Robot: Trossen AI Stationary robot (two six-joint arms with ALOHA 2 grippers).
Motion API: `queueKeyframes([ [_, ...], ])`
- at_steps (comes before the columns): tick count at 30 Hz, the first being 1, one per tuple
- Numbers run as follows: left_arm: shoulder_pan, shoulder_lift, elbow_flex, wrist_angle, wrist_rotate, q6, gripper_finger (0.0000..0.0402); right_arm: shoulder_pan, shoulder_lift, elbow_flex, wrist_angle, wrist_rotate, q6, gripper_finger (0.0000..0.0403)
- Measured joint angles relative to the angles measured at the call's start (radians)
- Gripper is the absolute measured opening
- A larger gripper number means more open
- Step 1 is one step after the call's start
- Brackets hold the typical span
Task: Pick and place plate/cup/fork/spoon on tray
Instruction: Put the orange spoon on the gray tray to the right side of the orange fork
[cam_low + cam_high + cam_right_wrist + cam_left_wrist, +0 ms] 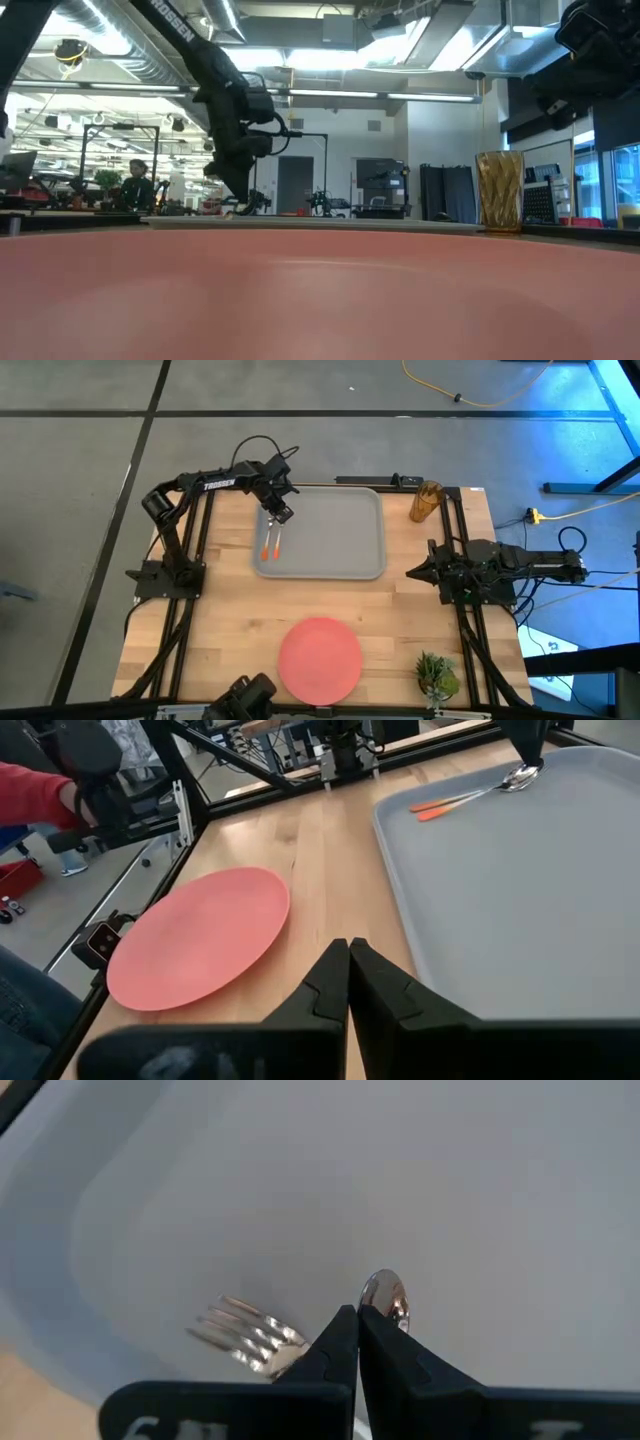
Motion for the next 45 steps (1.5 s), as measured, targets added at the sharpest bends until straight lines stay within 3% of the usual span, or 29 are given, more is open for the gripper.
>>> queueKeyframes([
  [15,0.033,0.004,0.0,0.023,-0.024,-0.019,0.0,0.0,0.0,0.0,-0.006,0.002,0.001,0.0012],
  [20,0.033,0.021,0.0,0.059,0.029,-0.07,0.0,0.0,0.0,-0.001,-0.006,0.002,0.001,0.0012],
  [36,0.029,0.039,-0.001,0.061,-0.049,-0.098,0.0,0.0,0.0,-0.001,-0.008,0.002,0.0,0.0012],
  [45,0.03,0.055,0.0,0.054,-0.043,-0.126,0.0,0.0,0.0,-0.001,-0.008,0.002,-0.002,0.0012],
])
